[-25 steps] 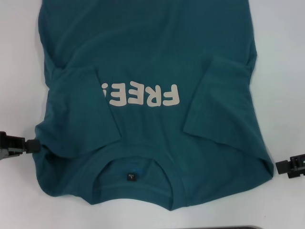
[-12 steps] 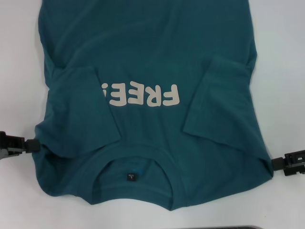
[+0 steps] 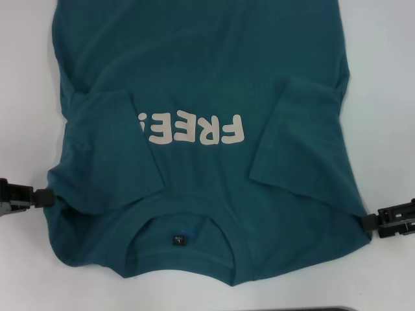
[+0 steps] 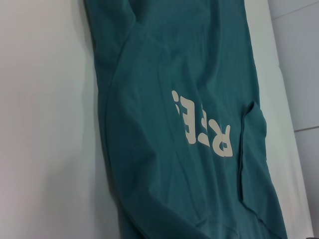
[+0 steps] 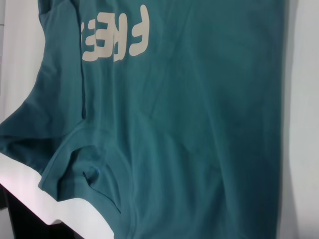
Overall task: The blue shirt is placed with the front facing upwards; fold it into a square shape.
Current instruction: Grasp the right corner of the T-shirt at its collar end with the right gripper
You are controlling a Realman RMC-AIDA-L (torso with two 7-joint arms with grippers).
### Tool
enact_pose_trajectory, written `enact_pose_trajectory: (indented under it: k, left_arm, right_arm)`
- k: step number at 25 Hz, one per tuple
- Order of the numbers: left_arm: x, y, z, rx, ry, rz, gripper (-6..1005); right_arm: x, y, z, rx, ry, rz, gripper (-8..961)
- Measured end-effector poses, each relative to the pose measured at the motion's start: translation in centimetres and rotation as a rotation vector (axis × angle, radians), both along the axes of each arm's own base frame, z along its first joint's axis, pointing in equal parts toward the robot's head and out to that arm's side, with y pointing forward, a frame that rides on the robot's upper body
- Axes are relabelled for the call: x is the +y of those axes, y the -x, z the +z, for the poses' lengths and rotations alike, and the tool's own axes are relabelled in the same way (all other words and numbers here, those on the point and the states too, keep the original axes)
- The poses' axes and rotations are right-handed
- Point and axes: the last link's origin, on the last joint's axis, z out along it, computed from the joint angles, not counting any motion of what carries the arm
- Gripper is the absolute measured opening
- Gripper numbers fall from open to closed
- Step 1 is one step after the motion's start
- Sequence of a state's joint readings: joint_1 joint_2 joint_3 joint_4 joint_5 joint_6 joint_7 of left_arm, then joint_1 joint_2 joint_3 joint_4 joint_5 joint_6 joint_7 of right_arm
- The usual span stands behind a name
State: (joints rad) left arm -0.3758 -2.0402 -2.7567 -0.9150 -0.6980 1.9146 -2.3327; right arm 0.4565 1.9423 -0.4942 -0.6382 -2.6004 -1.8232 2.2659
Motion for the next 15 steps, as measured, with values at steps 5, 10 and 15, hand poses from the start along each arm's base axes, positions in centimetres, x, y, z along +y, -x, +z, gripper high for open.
enact_pose_trajectory:
  k: [5, 10, 15]
  left_arm:
    - [-0.02, 0.0, 0.0, -0.002, 0.0, 0.0, 16]
    - [-0.03, -0.01, 0.01, -0.003, 0.0, 0.0, 16]
    - [-0.05, -0.02, 0.01, -0.004, 0.0, 0.0, 16]
  right_arm:
    - [0.13, 0.18, -0.44, -0.008, 0.015, 0.005, 865]
    - [0.19, 0.25, -0.67, -0.013, 0.022, 0.003, 865]
    - [0.45, 0.66, -1.07, -0.006, 0.028, 0.013, 865]
